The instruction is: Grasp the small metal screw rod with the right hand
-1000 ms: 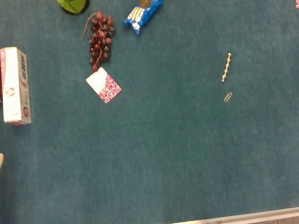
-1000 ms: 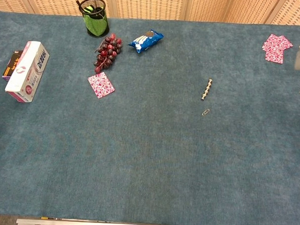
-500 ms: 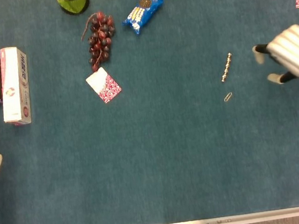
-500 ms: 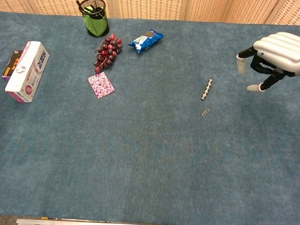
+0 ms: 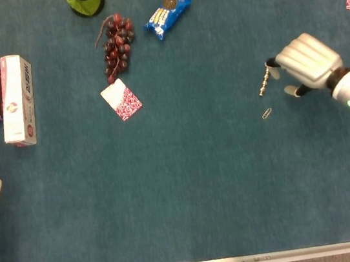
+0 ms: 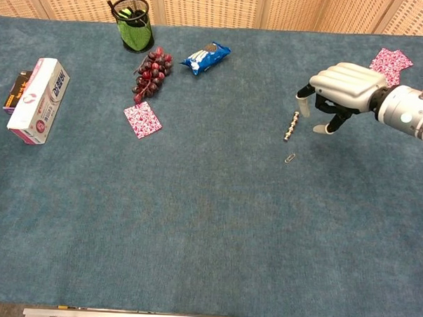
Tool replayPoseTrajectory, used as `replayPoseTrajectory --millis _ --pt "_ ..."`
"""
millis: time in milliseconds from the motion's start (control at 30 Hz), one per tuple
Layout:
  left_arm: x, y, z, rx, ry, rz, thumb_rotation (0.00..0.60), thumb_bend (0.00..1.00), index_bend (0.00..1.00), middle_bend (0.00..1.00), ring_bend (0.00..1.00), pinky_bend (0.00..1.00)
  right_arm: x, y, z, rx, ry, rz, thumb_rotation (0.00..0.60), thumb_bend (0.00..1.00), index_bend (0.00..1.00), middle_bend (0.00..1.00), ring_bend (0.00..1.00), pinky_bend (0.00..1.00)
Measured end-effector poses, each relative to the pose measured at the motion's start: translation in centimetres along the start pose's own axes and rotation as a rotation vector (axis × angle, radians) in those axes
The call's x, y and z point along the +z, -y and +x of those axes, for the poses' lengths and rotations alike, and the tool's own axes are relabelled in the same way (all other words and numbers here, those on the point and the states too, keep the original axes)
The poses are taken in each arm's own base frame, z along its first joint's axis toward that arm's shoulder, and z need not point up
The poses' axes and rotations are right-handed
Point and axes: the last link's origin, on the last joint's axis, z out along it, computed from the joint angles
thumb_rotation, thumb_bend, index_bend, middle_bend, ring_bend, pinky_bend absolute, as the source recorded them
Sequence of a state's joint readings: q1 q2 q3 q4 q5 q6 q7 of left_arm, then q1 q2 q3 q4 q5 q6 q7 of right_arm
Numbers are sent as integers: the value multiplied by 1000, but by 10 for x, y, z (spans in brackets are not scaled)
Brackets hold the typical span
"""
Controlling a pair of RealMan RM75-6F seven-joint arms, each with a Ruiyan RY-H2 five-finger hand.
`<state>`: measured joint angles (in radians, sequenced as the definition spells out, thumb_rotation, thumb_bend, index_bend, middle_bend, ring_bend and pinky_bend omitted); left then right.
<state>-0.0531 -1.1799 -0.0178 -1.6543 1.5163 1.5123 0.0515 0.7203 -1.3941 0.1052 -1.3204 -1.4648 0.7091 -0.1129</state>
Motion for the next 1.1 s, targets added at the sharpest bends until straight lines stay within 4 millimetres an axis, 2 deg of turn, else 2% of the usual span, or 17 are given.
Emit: replayPoseTrajectory --millis 600,1100 --pt "-2 9 -3 -4 8 30 600 203 0 64 41 12 35 15 -14 -39 83 12 600 205 529 964 1000 1000" --pt "-1 13 -4 0 9 42 600 203 0 64 41 12 50 23 -21 -51 111 20 600 230 529 964 1000 1000"
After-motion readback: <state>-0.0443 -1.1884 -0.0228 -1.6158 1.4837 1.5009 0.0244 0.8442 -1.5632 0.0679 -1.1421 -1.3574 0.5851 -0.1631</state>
